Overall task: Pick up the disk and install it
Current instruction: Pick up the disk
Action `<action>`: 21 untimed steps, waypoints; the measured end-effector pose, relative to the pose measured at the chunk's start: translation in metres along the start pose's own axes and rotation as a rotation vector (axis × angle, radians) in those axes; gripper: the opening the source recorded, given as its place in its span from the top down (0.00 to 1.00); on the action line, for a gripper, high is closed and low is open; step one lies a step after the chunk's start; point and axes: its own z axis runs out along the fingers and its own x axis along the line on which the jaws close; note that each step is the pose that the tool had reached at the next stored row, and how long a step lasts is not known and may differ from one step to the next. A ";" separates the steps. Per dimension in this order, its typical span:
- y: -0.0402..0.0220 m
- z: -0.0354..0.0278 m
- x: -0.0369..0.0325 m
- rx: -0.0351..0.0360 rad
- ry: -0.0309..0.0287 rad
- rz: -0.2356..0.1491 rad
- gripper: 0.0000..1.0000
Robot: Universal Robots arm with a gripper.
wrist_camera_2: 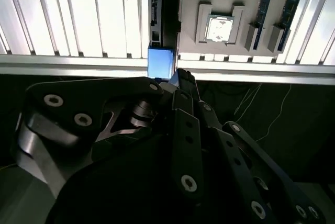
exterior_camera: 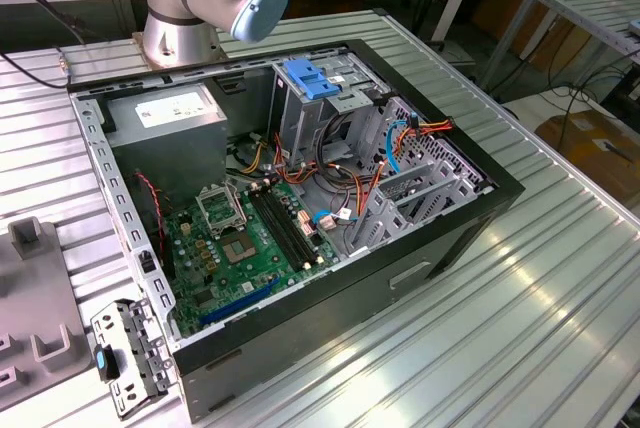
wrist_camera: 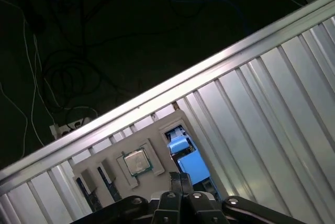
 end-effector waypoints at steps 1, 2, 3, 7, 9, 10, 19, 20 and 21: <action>0.0001 0.0006 -0.0002 0.0020 -0.0006 -0.012 0.89; 0.0003 0.0013 -0.0005 0.0046 -0.0013 -0.026 0.89; 0.0004 0.0019 -0.0009 0.0063 -0.0018 -0.037 0.89; 0.0035 0.0039 -0.0069 0.0092 -0.0014 -0.098 0.89; 0.0045 0.0047 -0.0090 0.0098 -0.0014 -0.118 0.83; 0.0044 0.0053 -0.0090 0.0101 -0.0014 -0.140 0.83; 0.0046 0.0165 -0.0092 0.0136 0.0006 -0.297 0.40; 0.0045 0.0181 -0.0093 0.0140 0.0009 -0.313 0.40; 0.0046 0.0205 -0.0093 0.0145 0.0009 -0.334 0.40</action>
